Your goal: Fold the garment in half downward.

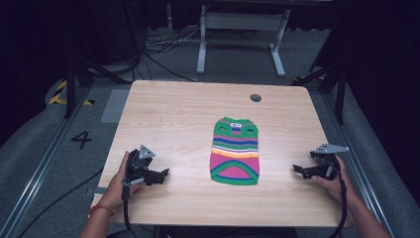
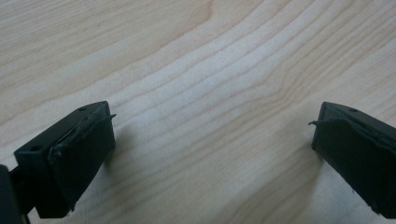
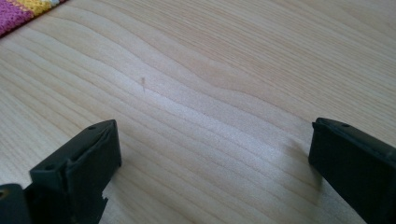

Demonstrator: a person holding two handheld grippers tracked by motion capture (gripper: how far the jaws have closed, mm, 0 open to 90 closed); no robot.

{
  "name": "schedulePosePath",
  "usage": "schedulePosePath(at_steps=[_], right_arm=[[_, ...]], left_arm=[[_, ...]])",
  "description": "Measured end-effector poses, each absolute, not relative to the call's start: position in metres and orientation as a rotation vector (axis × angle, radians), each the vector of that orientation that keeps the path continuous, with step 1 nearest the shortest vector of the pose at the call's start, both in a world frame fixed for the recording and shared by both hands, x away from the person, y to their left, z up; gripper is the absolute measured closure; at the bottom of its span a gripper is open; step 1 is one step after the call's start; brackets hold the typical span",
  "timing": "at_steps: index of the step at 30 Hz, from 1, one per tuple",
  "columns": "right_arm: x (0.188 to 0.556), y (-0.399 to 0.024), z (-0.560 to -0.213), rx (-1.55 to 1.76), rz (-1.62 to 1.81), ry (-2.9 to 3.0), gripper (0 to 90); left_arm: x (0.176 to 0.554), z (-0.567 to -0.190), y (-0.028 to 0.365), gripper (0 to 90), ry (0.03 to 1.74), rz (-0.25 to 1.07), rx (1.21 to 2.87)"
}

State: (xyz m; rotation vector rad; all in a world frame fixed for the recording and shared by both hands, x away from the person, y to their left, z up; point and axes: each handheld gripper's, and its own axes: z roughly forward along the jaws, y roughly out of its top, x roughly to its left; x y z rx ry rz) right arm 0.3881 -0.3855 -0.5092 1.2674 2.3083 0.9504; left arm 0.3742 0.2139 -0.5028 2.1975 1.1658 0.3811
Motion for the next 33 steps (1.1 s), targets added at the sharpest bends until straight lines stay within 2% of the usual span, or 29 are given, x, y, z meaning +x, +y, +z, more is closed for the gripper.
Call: schedulePosePath(at_steps=[10, 28, 30, 31, 32, 33], right_arm=[[0.3875, -0.3869, -0.5094, 1.28, 0.946, 2.296, 2.5], [0.3861, -0.3874, -0.5091, 1.274, 0.95, 2.303, 3.0], [0.3866, -0.3878, -0.5091, 1.268, 0.955, 2.308, 3.3], [0.3866, -0.3878, -0.5091, 1.268, 0.955, 2.308, 3.3], [0.3868, -0.3881, -0.5091, 1.265, 0.959, 2.311, 3.8], [0.3874, -0.3887, -0.5086, 1.261, 0.959, 2.316, 5.3]], left_arm=[[0.3741, -0.5022, 0.2191, 0.4, 1.041, 0.353, 2.25], [0.3737, -0.5024, 0.2207, 2.5, 1.018, 0.341, 2.243], [0.3751, -0.5012, 0.2217, 5.8, 1.012, 0.339, 2.24], [0.3751, -0.5012, 0.2217, 10.4, 1.012, 0.339, 2.24], [0.3774, -0.499, 0.2231, 10.4, 1.017, 0.329, 2.239], [0.3785, -0.4977, 0.2231, 16.6, 1.026, 0.323, 2.241]])
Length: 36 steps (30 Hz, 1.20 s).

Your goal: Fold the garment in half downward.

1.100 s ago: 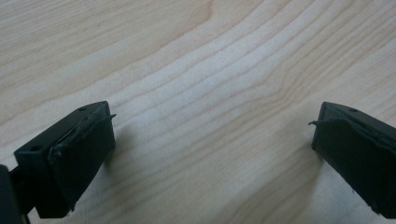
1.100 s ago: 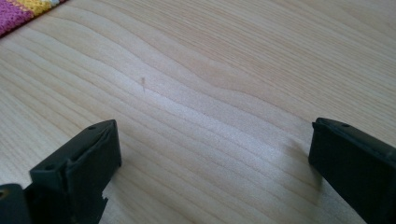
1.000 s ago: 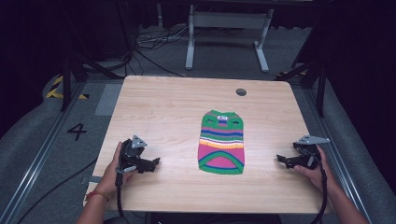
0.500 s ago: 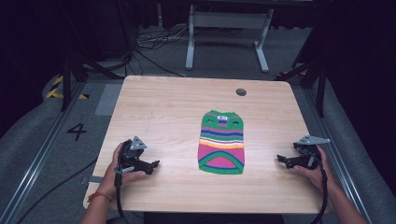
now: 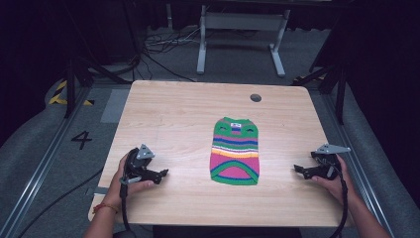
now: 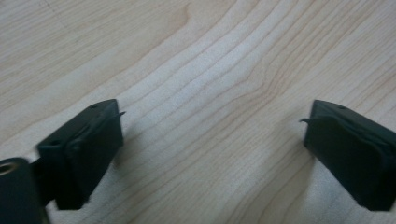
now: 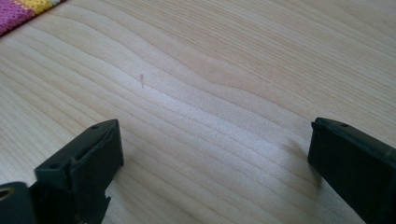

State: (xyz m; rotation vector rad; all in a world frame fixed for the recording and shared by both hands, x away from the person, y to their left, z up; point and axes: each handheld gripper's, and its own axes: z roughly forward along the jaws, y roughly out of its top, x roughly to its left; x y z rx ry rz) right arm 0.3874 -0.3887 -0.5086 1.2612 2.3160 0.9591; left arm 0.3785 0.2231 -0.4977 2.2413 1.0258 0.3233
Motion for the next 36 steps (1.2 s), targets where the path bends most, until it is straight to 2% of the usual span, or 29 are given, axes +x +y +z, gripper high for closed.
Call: schedulePosePath(at_steps=[2, 4, 15, 31, 34, 36], right_arm=[[0.388, -0.389, -0.507, 1.263, 0.96, 2.317, 11.1], [0.389, -0.39, -0.505, 1.249, 0.969, 2.324, 21.1], [0.39, -0.375, -0.489, 1.14, 0.977, 2.41, 23.7], [0.421, -0.341, -0.454, 1.068, 0.999, 2.383, 29.6], [0.426, -0.336, -0.451, 1.057, 1.007, 2.374, 29.8], [0.433, -0.328, -0.447, 1.054, 1.022, 2.378, 29.8]], left_arm=[[0.382, -0.495, 0.224, 18.9, 1.018, 0.323, 2.26], [0.384, -0.493, 0.223, 20.0, 1.001, 0.345, 2.259], [0.405, -0.474, 0.2, 24.4, 0.93, 0.362, 2.254], [0.428, -0.454, 0.164, 25.9, 0.853, 0.393, 2.213], [0.431, -0.451, 0.162, 34.9, 0.843, 0.411, 2.217], [0.435, -0.449, 0.157, 36.2, 0.825, 0.443, 2.239]])
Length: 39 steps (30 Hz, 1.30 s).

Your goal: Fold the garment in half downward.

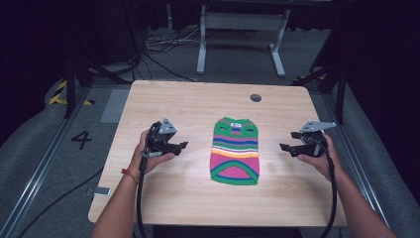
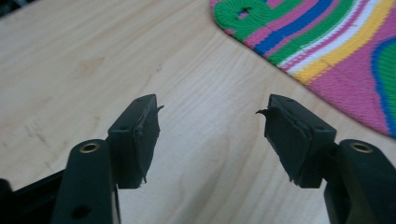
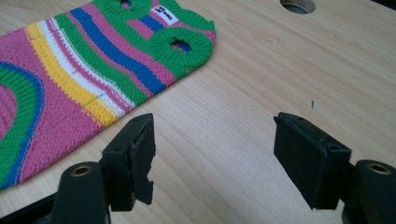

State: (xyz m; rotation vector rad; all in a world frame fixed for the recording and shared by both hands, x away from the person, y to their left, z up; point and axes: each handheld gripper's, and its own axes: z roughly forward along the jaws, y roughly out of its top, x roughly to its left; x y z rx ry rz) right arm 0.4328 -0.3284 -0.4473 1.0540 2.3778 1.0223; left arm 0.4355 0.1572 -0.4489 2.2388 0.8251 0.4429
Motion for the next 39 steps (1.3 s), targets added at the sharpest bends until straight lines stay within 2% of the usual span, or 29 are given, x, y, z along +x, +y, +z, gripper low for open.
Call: schedulePosePath(at_steps=[13, 22, 28, 29, 35, 39], right_arm=[[0.463, -0.295, -0.432, 1.008, 1.055, 2.372, 34.0], [0.481, -0.279, -0.435, 1.003, 1.051, 2.38, 35.5], [0.489, -0.273, -0.437, 0.996, 1.045, 2.391, 35.3], [0.492, -0.271, -0.438, 0.994, 1.04, 2.397, 35.3], [0.5, -0.268, -0.441, 1.026, 1.039, 2.397, 36.0], [0.509, -0.266, -0.44, 1.044, 1.046, 2.394, 38.2]], left_arm=[[0.468, -0.443, 0.139, 34.9, 0.826, 0.395, 2.209], [0.49, -0.438, 0.123, 34.7, 0.818, 0.391, 2.202], [0.498, -0.437, 0.111, 30.3, 0.8, 0.4, 2.225], [0.501, -0.437, 0.109, 26.9, 0.803, 0.385, 2.234], [0.512, -0.441, 0.095, 25.1, 0.778, 0.441, 2.261], [0.518, -0.445, 0.088, 24.4, 0.779, 0.414, 2.264]])
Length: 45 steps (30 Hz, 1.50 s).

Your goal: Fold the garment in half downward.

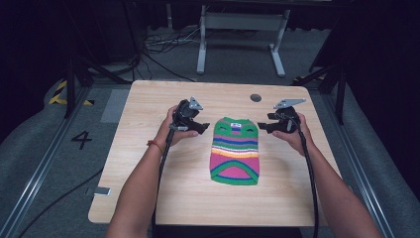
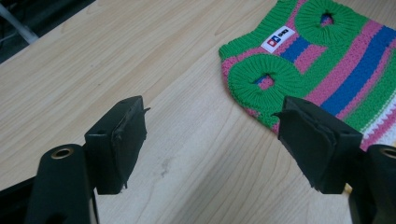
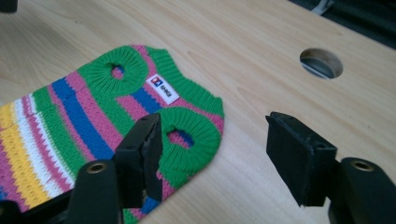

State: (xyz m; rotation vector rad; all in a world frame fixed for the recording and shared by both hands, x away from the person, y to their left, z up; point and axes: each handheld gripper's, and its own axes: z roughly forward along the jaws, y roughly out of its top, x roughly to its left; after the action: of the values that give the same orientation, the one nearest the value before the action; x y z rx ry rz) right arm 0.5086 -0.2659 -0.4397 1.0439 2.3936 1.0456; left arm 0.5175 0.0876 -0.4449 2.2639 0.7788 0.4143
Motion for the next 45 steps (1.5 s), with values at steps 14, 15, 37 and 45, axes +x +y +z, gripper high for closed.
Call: schedulePosePath(at_steps=[14, 15, 37, 45], right_arm=[[0.54, -0.239, -0.454, 1.037, 0.993, 2.436, 44.6], [0.54, -0.239, -0.454, 1.037, 0.993, 2.436, 44.6], [0.564, -0.233, -0.498, 1.196, 0.966, 2.437, 42.4], [0.564, -0.235, -0.499, 1.162, 0.977, 2.491, 50.3]], left_arm=[[0.551, -0.454, 0.054, 37.3, 0.778, 0.395, 2.289], [0.551, -0.454, 0.054, 37.3, 0.778, 0.395, 2.289], [0.572, -0.498, 0.028, 59.0, 0.898, 0.257, 2.277], [0.568, -0.5, 0.029, 46.6, 0.947, 0.305, 2.241]])
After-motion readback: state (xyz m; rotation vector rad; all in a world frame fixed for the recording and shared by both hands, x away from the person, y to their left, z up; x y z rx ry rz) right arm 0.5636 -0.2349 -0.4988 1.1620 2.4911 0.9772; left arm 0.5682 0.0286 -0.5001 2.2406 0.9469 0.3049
